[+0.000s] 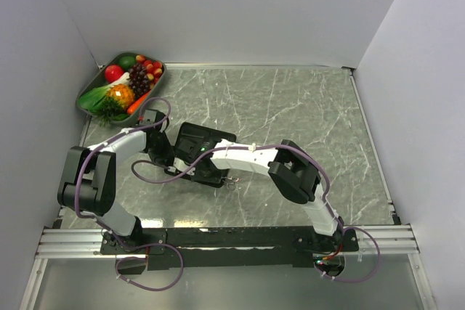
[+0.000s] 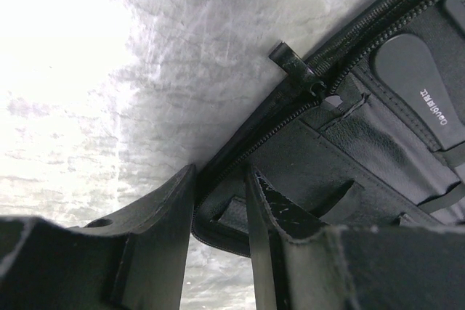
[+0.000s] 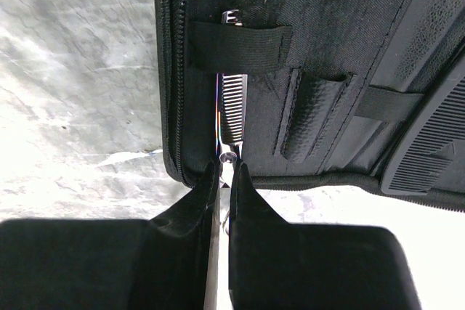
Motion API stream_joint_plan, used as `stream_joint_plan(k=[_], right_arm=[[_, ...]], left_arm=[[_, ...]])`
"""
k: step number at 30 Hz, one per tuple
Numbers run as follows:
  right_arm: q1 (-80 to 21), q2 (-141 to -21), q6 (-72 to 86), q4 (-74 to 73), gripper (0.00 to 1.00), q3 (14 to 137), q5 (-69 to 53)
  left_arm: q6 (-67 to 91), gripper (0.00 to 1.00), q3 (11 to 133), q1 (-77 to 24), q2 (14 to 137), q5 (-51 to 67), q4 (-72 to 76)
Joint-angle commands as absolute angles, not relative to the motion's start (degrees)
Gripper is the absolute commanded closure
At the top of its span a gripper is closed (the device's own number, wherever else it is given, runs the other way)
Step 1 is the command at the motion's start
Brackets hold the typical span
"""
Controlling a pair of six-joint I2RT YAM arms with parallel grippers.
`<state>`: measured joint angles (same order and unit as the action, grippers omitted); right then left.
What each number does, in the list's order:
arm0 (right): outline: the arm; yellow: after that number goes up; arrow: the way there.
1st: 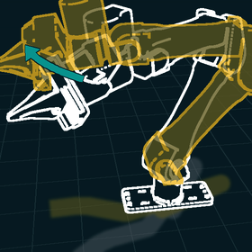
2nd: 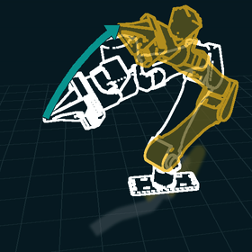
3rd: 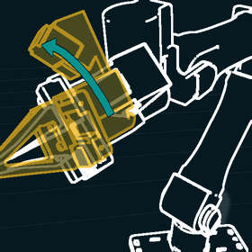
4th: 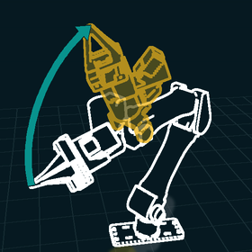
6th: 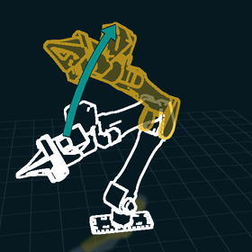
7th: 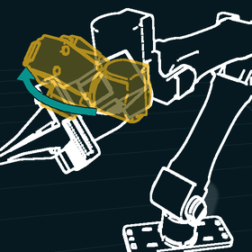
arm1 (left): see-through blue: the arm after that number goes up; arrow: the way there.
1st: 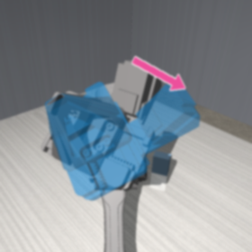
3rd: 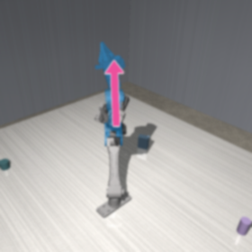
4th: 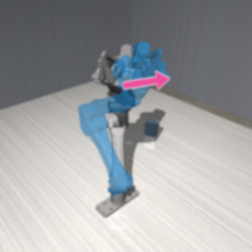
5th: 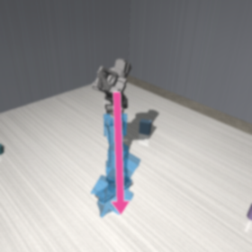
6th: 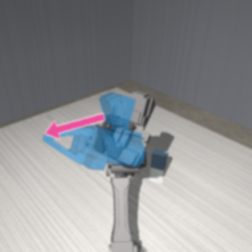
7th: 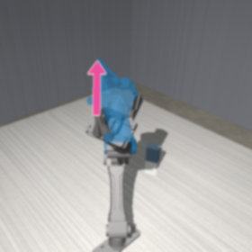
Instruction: Sort the hair-cutting tools
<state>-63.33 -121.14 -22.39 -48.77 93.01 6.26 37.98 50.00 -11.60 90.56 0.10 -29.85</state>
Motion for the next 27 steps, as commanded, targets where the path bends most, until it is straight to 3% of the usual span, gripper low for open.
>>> stream_joint_plan(k=[1,15,27], right_arm=[[-63.54,-121.99,-22.59,-37.35,1.0,100.19,1.5],[-63.1,-122.16,-18.03,-37.62,1.0,103.27,-2.9],[-63.02,-118.75,-8.71,-40.6,1.0,94.67,1.4]], left_arm=[[37.35,0.61,48.61,-12.48,93.43,1.14,-30.76],[37.35,0.61,48.43,-12.75,94.39,1.49,-30.15],[37.0,0.61,48.08,-12.83,94.75,1.41,-30.06]])
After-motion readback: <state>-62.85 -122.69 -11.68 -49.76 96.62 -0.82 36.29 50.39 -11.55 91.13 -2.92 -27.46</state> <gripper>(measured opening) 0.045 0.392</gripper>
